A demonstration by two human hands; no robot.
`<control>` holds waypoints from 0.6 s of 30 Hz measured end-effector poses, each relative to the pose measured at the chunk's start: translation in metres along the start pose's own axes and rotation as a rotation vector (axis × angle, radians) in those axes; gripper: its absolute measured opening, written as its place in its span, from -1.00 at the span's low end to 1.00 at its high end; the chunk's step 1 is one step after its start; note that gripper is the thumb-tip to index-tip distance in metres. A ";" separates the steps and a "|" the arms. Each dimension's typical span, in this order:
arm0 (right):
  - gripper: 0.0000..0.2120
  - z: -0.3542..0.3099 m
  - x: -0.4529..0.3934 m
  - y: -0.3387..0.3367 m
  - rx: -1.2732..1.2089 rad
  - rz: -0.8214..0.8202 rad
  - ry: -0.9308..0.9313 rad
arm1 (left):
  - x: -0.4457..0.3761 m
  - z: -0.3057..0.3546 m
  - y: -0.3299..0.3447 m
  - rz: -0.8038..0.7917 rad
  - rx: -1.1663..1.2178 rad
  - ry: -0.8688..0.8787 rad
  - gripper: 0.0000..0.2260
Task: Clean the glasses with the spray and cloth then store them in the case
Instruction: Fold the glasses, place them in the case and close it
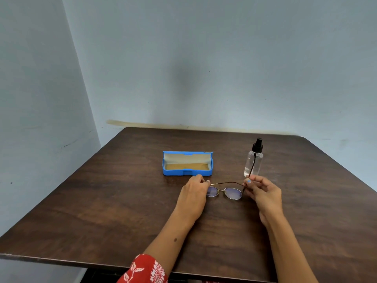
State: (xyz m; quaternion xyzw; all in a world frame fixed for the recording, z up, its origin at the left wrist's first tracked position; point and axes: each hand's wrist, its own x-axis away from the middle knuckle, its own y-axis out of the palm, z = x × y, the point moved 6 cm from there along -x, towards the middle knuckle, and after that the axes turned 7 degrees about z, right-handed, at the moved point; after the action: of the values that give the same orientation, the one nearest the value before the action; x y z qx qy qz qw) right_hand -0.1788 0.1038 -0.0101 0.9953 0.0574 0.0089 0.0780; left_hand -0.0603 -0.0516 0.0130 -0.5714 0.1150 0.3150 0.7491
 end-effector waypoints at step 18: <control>-0.82 -0.021 0.014 0.029 0.709 -0.111 -0.356 | 0.009 -0.017 -0.009 0.113 0.345 -0.288 -0.53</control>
State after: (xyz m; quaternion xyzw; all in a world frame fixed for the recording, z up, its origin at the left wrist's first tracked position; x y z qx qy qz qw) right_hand -0.1621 0.0803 0.0149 0.9420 0.0962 -0.1880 -0.2610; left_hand -0.0449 -0.0660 0.0101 -0.3765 0.0909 0.4103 0.8256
